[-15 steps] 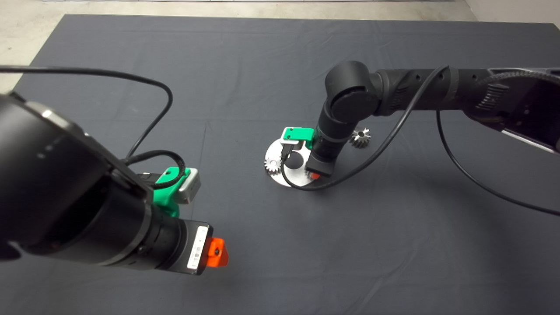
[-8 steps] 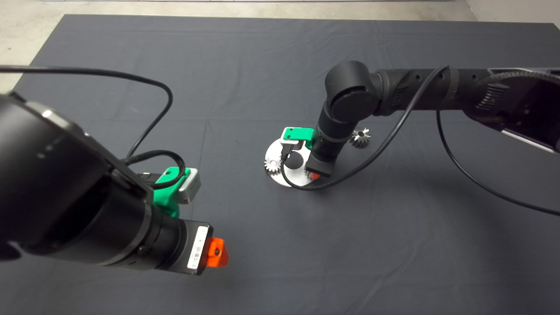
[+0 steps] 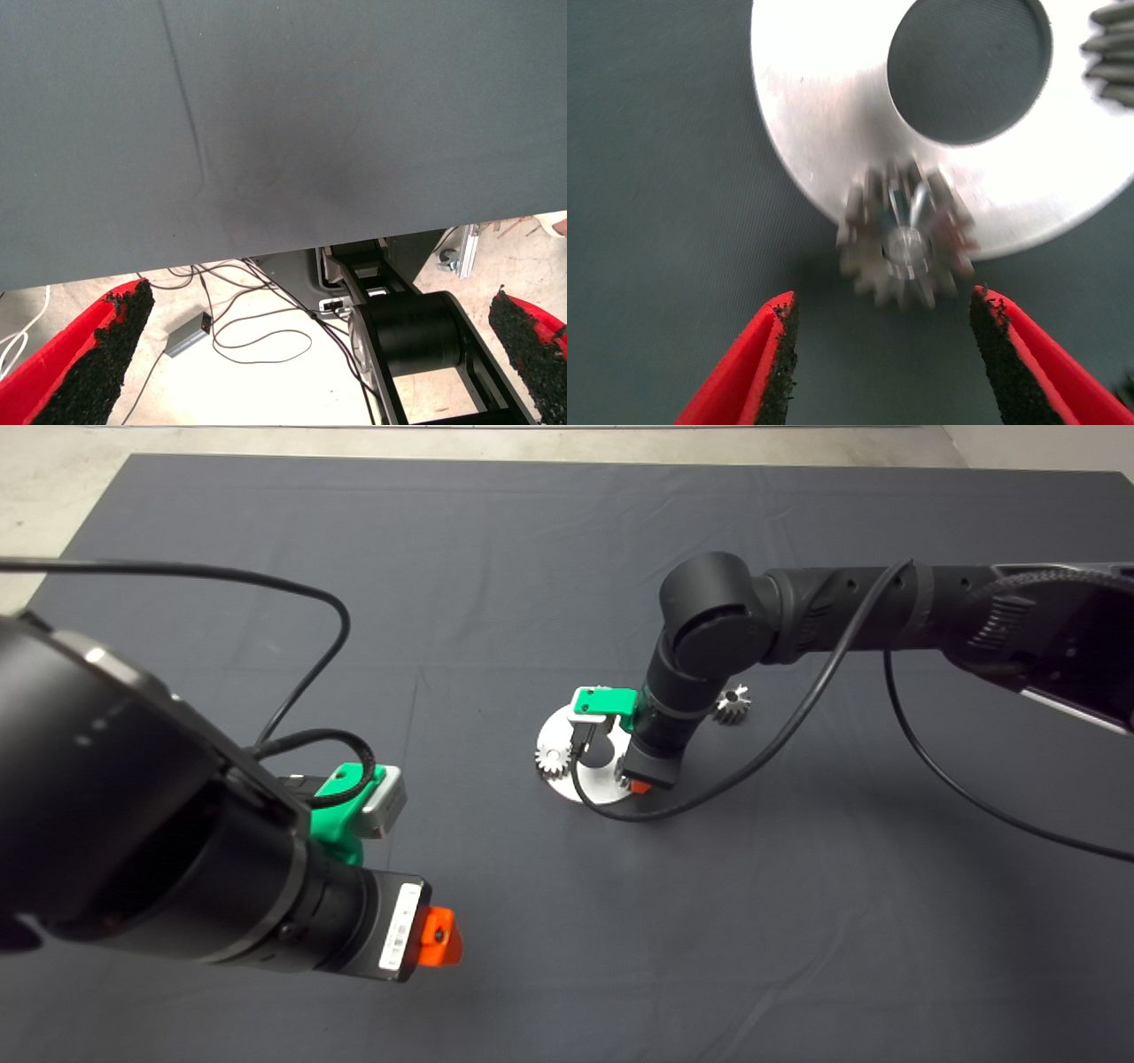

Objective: Remove an incorrectly installed larger gear and replace it with the correct smaller gear

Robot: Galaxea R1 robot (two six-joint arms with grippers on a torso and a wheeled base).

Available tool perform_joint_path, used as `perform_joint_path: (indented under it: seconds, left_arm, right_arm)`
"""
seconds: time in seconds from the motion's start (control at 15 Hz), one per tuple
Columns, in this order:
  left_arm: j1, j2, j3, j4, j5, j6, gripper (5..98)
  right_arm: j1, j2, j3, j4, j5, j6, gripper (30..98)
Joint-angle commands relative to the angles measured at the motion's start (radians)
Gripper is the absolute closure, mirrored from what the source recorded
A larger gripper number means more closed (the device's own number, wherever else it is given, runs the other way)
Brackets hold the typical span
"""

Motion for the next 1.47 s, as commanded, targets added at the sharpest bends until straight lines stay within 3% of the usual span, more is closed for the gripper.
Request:
perform_joint_path:
  seconds: [0.0, 0.13, 0.27, 0.33, 0.53, 0.6, 0.73, 0.8, 0.87, 0.93, 1.07, 1.13, 1.4]
  left_arm:
    - [-0.015, -0.003, 0.014, -0.014, 0.002, -0.001, 6.1]
    - [-0.015, -0.006, 0.014, -0.014, 0.007, -0.002, 6.1]
    - [-0.015, 0.004, 0.014, -0.014, 0.005, -0.002, 6.1]
    - [-0.015, 0.004, 0.014, -0.014, 0.005, -0.002, 6.1]
    - [-0.015, 0.012, 0.014, -0.014, 0.002, -0.001, 6.1]
    - [-0.015, 0.013, 0.015, -0.014, -0.001, 0.001, 6.1]
    - [-0.015, 0.033, 0.014, -0.016, -0.002, 0.002, 6.1]
    - [-0.015, 0.032, 0.014, -0.016, -0.004, 0.001, 6.1]
    - [-0.015, 0.035, 0.014, -0.016, -0.004, 0.001, 6.1]
    - [-0.015, 0.041, 0.014, -0.016, -0.004, 0.002, 6.1]
    - [-0.015, 0.038, 0.014, -0.016, -0.004, -0.001, 6.1]
    - [-0.015, 0.044, 0.014, -0.016, -0.004, -0.001, 6.1]
    - [-0.015, 0.04, 0.015, -0.016, -0.005, -0.004, 6.1]
  right_arm:
    - [0.291, -0.043, 0.033, 0.27, -0.125, 0.068, 76.2]
    - [0.296, -0.07, 0.063, 0.274, -0.123, 0.241, 76.1]
    - [0.296, -0.145, 0.184, 0.276, -0.125, 0.517, 70.4]
    - [0.3, -0.186, 0.271, 0.277, -0.125, 0.65, 70.3]
    - [0.318, -0.294, 0.58, 0.287, -0.125, 0.96, 66.3]
    - [0.318, -0.338, 0.663, 0.29, -0.125, 1.025, 65.7]
    - [0.318, -0.492, 0.746, 0.288, -0.12, 1.058, 61.8]
    - [0.318, -0.563, 0.774, 0.288, -0.104, 1.061, 60.6]
    - [0.316, -0.59, 0.824, 0.288, -0.069, 1.061, 60.4]
    - [0.312, -0.579, 0.862, 0.289, -0.064, 1.073, 58.6]
    - [0.311, -0.571, 0.891, 0.296, -0.054, 1.175, 55.6]
    - [0.308, -0.541, 0.895, 0.296, -0.051, 1.197, 55.5]
    - [0.307, -0.502, 0.897, 0.296, -0.053, 1.207, 49.0]
